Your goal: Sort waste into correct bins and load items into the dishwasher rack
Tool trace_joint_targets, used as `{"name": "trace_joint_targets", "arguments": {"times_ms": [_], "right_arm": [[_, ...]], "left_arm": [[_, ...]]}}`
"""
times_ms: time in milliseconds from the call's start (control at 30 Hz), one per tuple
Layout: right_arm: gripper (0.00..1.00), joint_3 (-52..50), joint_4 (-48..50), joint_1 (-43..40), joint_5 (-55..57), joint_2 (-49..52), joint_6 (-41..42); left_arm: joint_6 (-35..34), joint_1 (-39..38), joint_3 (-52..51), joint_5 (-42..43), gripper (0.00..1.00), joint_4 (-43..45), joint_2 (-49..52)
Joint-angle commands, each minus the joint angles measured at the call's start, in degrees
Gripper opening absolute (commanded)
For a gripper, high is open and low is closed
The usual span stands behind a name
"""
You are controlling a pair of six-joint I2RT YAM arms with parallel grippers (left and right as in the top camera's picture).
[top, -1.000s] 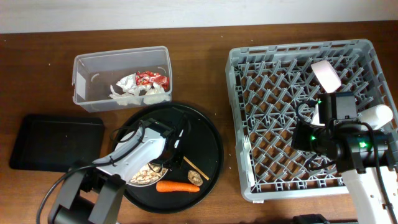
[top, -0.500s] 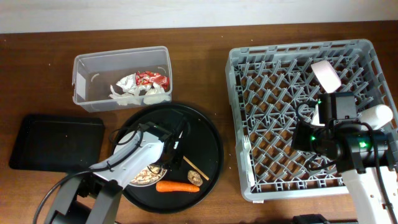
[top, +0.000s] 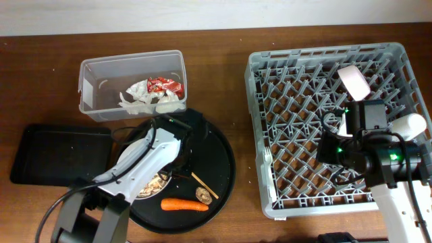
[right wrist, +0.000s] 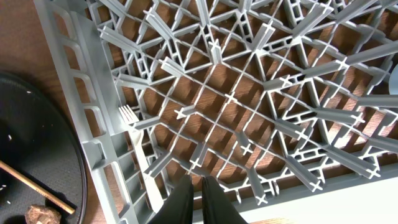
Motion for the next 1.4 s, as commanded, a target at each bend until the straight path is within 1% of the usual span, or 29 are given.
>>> {"name": "trace_joint_targets", "arguments": {"times_ms": [0, 200, 400, 500, 567, 667, 700, 833, 967, 1000, 1067, 1133, 1167, 1233, 1367], "right_arm": [[0.11, 0.87, 0.00, -0.42, -0.52, -0.17, -0.35], [0.11, 0.87, 0.07, -0.42, -0.52, -0.17, -0.35], [0.11, 0.87, 0.26, -0.42, -0.52, -0.17, -0.35], [0.11, 0.87, 0.24, -0.42, -0.52, -0.17, -0.37], [0.11, 0.87, 0.22, -0.42, -0.50, -0.17, -0.37], [0.11, 0.87, 0.17, -0.42, -0.52, -0.17, -0.37], [0.11, 0.87, 0.17, -0.42, -0.52, -0.17, -0.35], [0.11, 0.87, 0.17, -0.42, -0.52, -0.17, -0.37], [0.11, 0.87, -0.04, -0.42, -0.52, -0.17, -0.35], [0.11, 0.87, -0.13, -0.42, -0.52, -0.17, -0.35], [0.11, 0.87, -0.24, -0.42, -0.52, -0.17, -0.35], [0.11, 0.87, -0.31, -0.42, -0.52, -0.17, -0.35], [0.11, 0.87, -0.48, -0.42, -0.52, -0.17, -0.35], [0.11, 0.87, -0.52, -0.42, -0.52, -0.17, -0.37], [0.11, 0.87, -0.66, -0.42, -0.50, -0.17, -0.35]], "left_arm": [[-0.20, 0.15, 3.26, -1.75, 0.01, -2.16, 0.52], [-0.22, -3.15, 5.57, -3.26, 0.01, -4.50, 0.52], [-1.29, -3.13, 10.64, -8.28, 0.01, -9.60, 0.52], [-3.72, -3.06, 12.63, -12.13, 0.01, -11.80, 0.52], [-3.72, -2.38, 12.79, -12.22, 0.01, -11.80, 0.46], [-3.65, 2.58, 12.79, -12.17, 0.01, -11.76, -0.04], [-2.93, 5.92, 12.79, -12.17, 0.01, -11.39, -0.46], [-1.55, 14.12, 12.79, -12.11, 0.00, -10.05, -0.63], [3.10, 22.27, 13.11, -6.99, 0.01, -6.36, -0.66], [3.13, 23.85, 13.84, -6.93, 0.01, -6.19, -0.66], [5.66, 27.10, 16.90, -4.37, 0.01, -5.49, -0.66], [5.79, 29.09, 18.75, -4.15, 0.00, -5.25, -0.66], [7.96, 30.60, 19.58, -1.25, 0.00, -4.28, -0.66], [8.24, 32.89, 19.67, 2.45, 0.01, -2.91, -0.66], [11.06, 39.23, 19.67, 10.47, 0.01, -0.94, -0.66]]}}
